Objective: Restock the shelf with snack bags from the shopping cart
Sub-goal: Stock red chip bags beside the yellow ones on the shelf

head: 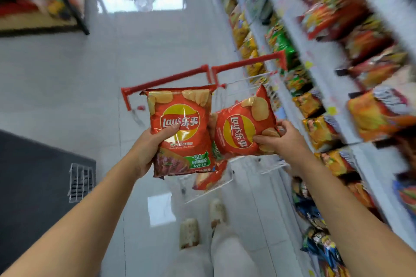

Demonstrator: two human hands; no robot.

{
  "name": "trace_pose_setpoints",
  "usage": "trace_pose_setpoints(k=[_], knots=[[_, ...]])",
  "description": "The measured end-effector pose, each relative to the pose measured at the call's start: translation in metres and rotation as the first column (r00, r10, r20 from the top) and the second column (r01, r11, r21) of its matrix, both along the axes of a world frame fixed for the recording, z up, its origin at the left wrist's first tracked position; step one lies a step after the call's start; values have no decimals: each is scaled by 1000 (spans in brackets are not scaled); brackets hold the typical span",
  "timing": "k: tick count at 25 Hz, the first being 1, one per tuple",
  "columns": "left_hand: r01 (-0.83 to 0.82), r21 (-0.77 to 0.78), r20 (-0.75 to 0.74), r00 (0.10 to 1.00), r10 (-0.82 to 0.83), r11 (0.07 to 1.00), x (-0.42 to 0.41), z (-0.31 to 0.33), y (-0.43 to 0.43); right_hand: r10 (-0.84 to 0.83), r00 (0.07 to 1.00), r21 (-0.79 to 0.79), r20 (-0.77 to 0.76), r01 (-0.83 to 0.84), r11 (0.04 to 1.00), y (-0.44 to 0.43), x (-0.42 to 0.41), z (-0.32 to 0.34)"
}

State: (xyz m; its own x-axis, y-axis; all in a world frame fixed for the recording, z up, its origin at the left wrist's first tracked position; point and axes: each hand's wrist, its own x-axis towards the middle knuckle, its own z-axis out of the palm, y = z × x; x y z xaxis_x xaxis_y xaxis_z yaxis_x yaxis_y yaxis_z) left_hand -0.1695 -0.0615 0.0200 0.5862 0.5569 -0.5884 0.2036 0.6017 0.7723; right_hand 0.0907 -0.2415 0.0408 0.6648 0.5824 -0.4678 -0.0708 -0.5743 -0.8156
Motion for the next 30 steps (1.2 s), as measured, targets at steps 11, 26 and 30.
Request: trace_pose_setpoints(k=[11,26,30], knots=[[431,366,266,801,-536,825,135,216,-160,-543,794,328,271,454,828,-298,-13,240],[568,492,502,435,-748,660,195,360,-570,-896,284,643,343,624,444,-710,-107,413],[594,546,496,340,-799,591,226,387,-612,-907,193,664,374,627,407,-766,-82,445]])
